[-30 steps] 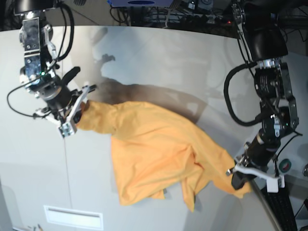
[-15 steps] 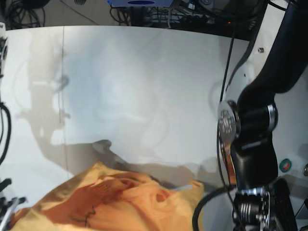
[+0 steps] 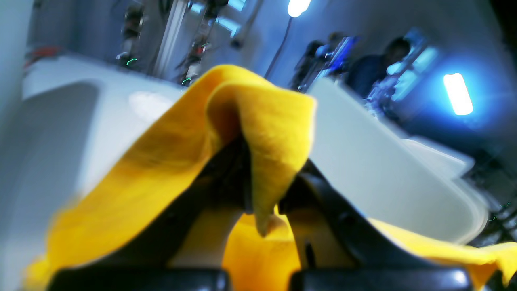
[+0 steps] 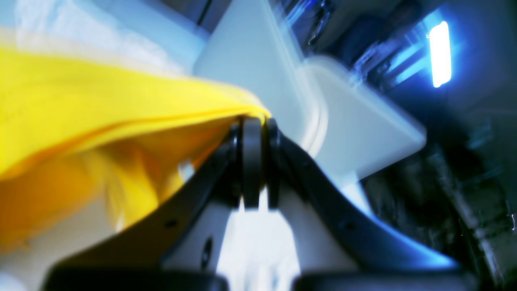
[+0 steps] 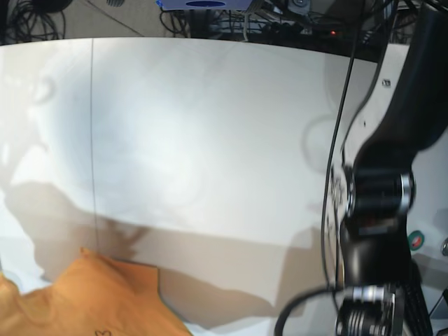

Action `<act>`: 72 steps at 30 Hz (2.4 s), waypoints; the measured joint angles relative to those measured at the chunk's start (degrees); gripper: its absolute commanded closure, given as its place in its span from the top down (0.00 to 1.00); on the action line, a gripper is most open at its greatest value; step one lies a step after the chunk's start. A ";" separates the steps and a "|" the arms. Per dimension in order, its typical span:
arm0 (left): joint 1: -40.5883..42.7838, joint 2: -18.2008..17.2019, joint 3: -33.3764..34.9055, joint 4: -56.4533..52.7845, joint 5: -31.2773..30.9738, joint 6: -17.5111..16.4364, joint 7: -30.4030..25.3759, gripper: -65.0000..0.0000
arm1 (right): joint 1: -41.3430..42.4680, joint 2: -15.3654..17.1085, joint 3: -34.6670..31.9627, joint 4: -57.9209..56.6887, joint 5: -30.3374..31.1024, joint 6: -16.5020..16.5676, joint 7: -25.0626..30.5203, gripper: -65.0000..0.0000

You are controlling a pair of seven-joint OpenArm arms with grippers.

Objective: Layout the t-shirt on the table in an organized manner, then fold the t-shirt properly
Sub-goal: 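Lift the shirt with both grippers and swing it to lay flat, then pull the shirt corners apart with both grippers to smooth it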

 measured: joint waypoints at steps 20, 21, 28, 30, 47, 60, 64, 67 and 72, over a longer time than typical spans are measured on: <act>59.45 -10.75 0.13 15.61 1.11 0.02 5.95 0.00 | -49.05 -29.38 14.60 -10.19 0.00 0.13 21.42 0.00; 60.08 -11.39 0.59 15.52 1.09 -0.04 6.10 0.00 | -49.68 -29.57 14.47 -11.08 0.24 0.28 22.25 0.00; 61.72 -11.39 0.33 15.52 0.83 -0.04 5.88 0.00 | -50.49 -29.81 14.78 -13.68 0.07 0.07 22.99 0.00; 62.51 -11.43 0.24 15.52 0.87 -0.04 5.81 0.00 | -52.22 -30.29 14.78 -13.29 0.28 0.04 23.37 0.00; 68.61 -14.67 -2.84 16.04 -0.09 -0.11 5.60 0.58 | -57.90 -33.55 14.56 -11.39 0.24 0.02 22.99 0.18; 77.00 -9.66 -26.93 26.08 0.44 0.07 6.12 0.69 | -63.80 -37.22 15.50 -4.22 0.24 0.17 18.95 0.33; 78.16 -6.05 -27.87 33.66 0.63 0.13 5.64 0.39 | -62.25 -36.37 17.29 -1.44 0.04 -0.07 19.32 0.33; 76.43 -5.29 -18.78 33.90 0.70 0.02 5.68 0.00 | -57.92 -36.04 16.79 -1.66 0.31 0.28 18.99 0.11; 67.21 -4.68 -9.01 21.59 0.31 -0.24 5.31 0.00 | -48.70 -34.10 16.79 -7.93 0.17 0.13 19.02 0.00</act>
